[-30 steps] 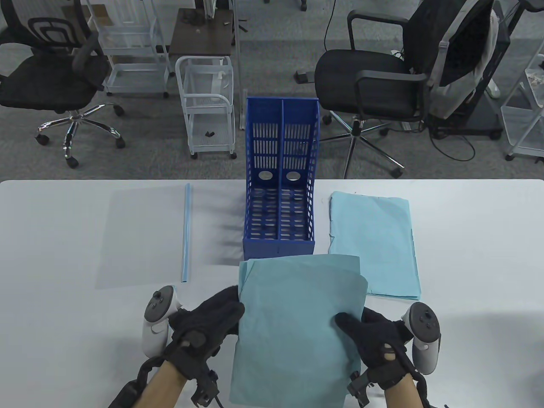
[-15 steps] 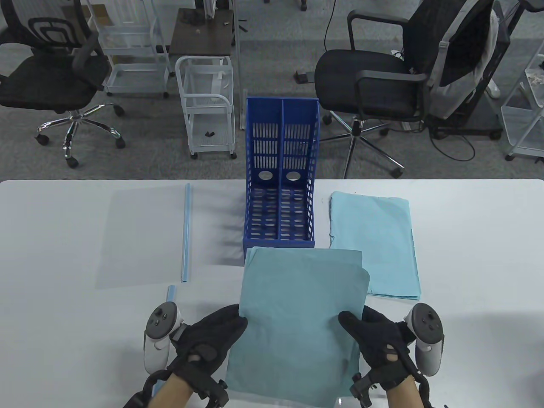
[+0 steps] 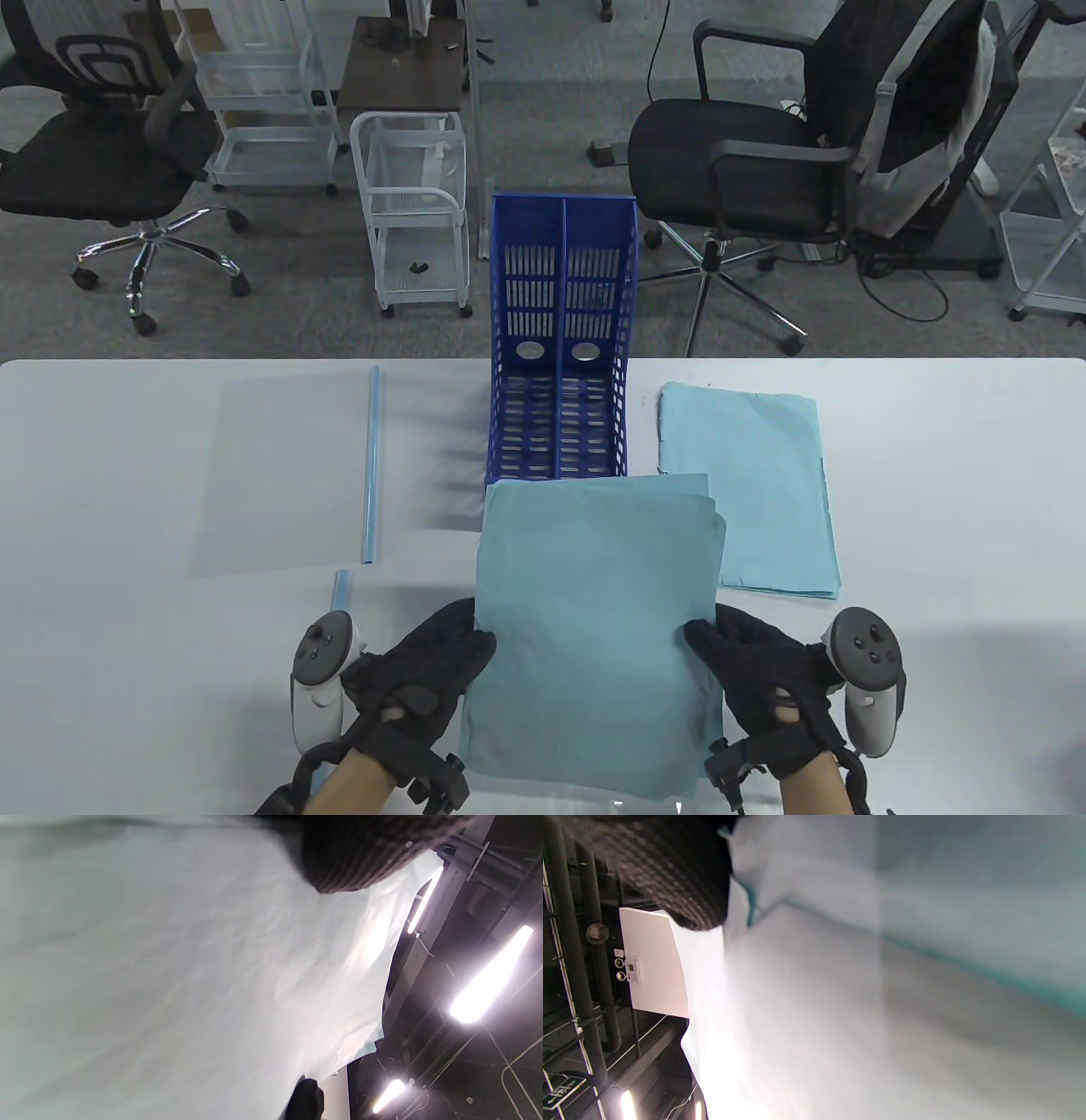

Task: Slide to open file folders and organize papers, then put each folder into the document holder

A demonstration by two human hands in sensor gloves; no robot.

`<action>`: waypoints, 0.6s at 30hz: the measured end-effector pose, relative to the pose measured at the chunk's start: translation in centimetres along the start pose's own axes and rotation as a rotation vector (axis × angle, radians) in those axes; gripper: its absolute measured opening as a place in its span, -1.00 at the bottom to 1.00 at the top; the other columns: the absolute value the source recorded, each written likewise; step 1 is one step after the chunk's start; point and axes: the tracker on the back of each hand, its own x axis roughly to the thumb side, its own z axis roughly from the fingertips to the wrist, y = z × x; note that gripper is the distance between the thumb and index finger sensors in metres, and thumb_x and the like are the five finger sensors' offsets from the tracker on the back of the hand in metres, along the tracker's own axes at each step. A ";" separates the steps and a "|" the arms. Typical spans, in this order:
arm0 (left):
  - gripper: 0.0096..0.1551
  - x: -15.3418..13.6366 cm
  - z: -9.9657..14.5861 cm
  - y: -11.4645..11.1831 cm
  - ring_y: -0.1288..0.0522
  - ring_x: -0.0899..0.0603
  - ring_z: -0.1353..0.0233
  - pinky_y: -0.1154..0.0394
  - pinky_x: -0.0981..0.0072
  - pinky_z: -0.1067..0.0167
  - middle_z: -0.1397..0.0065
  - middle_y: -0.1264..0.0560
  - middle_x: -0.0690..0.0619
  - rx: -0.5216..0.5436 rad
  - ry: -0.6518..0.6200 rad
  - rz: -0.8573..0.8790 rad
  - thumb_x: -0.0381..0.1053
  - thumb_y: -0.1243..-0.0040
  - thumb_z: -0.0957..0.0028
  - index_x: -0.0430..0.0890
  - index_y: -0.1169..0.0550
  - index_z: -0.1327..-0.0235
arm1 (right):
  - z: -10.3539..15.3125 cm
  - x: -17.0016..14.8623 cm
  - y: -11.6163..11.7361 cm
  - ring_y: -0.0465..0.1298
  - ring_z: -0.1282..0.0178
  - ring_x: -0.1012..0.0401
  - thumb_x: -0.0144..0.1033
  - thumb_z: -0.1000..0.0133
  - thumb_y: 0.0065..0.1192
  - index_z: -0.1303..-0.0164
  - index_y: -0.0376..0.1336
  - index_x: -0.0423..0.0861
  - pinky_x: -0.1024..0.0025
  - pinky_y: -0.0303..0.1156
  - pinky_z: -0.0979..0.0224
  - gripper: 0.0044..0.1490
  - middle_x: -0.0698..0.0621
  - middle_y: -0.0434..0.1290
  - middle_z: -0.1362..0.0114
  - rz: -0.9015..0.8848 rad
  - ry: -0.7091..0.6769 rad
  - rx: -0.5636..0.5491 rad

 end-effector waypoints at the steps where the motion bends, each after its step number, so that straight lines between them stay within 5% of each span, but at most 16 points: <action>1: -0.45 0.0 0.0 0.0 -0.83 -0.08 -0.03 -0.71 0.05 -0.07 -0.19 -0.75 0.08 0.000 0.006 -0.009 -0.02 -0.41 0.02 0.09 -0.62 -0.30 | 0.0 -0.1 0.0 0.83 0.37 0.25 0.03 0.02 0.36 0.04 0.53 -0.12 0.26 0.75 0.11 -0.45 0.07 0.81 0.21 -0.002 0.007 -0.002; 6: -0.46 -0.1 0.0 -0.2 -0.82 -0.07 -0.06 -0.73 0.08 -0.08 -0.23 -0.72 0.08 0.019 0.012 -0.008 -0.06 -0.35 -0.01 0.11 -0.60 -0.33 | 0.0 -0.3 0.1 0.81 0.27 0.20 0.09 0.01 0.38 -0.06 0.50 -0.08 0.19 0.72 0.03 -0.40 0.06 0.78 0.10 0.008 0.048 0.028; 12: -0.46 -0.4 -0.2 -1.7 -0.72 -0.15 -0.23 -0.63 -0.09 -0.25 -0.35 -0.62 0.04 0.067 -0.055 0.112 -0.12 -0.23 -0.07 0.12 -0.55 -0.37 | 0.4 0.0 1.0 0.70 -0.15 0.06 0.08 0.04 0.45 -0.40 0.24 0.00 0.00 0.61 -0.25 -0.17 0.03 0.56 -0.36 0.016 0.052 0.031; 18: -0.33 0.3 -0.4 -2.4 -0.64 -0.17 -0.35 -0.52 -0.15 -0.38 -0.47 -0.53 0.04 0.023 -0.156 0.095 -0.03 -0.32 -0.03 0.13 -0.43 -0.47 | 0.6 0.0 2.0 0.75 -0.02 0.16 -0.16 0.04 0.45 -0.25 0.35 0.03 0.10 0.68 -0.18 -0.38 0.10 0.66 -0.18 -0.088 -0.040 -0.090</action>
